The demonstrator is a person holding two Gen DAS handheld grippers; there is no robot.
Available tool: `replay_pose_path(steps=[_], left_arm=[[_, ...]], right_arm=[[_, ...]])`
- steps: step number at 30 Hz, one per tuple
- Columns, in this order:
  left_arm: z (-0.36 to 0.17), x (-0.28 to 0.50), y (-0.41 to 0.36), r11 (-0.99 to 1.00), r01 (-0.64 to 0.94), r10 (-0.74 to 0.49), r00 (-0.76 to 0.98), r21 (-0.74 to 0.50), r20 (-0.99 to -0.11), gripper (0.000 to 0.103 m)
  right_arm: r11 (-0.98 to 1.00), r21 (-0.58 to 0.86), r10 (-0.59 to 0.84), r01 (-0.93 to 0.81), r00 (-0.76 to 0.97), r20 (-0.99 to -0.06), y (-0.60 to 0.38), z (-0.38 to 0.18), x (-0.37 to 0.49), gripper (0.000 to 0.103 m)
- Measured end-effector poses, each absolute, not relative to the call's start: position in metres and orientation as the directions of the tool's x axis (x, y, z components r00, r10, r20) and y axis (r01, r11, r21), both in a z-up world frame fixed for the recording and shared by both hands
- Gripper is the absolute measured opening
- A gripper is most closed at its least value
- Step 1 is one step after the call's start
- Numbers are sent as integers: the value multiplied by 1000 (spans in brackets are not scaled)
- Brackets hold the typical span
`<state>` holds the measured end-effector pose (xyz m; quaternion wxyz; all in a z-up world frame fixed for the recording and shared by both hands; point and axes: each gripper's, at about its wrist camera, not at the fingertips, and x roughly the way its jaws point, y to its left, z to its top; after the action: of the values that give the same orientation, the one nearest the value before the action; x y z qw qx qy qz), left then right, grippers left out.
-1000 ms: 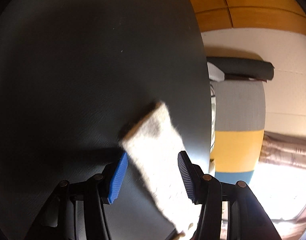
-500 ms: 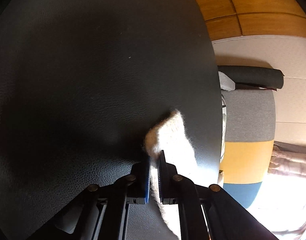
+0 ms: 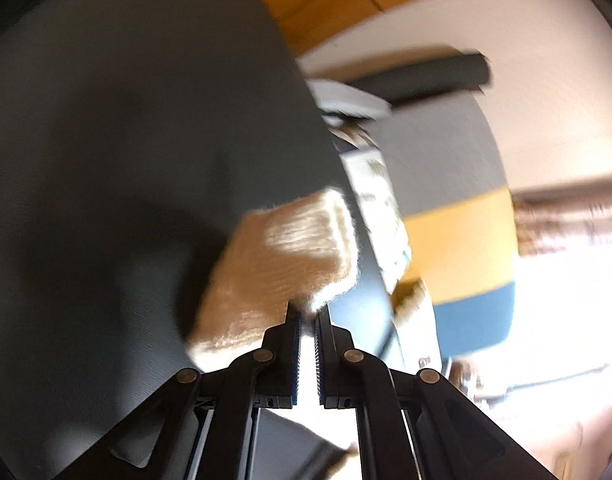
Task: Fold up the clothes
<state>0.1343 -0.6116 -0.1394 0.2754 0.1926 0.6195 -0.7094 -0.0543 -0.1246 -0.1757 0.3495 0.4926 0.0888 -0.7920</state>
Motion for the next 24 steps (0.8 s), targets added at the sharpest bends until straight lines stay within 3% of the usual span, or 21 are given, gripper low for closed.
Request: replay_pose_path(steps=[8, 24], left_arm=[[-123, 66, -555, -208, 606, -38, -789, -768, -613, 6], [-114, -20, -411, -457, 595, 122, -695, -661, -709, 6]], right_arm=[[-743, 225, -481, 631, -269, -835, -107, -174, -53, 35], [-751, 278, -509, 599, -257, -822, -84, -176, -59, 35]])
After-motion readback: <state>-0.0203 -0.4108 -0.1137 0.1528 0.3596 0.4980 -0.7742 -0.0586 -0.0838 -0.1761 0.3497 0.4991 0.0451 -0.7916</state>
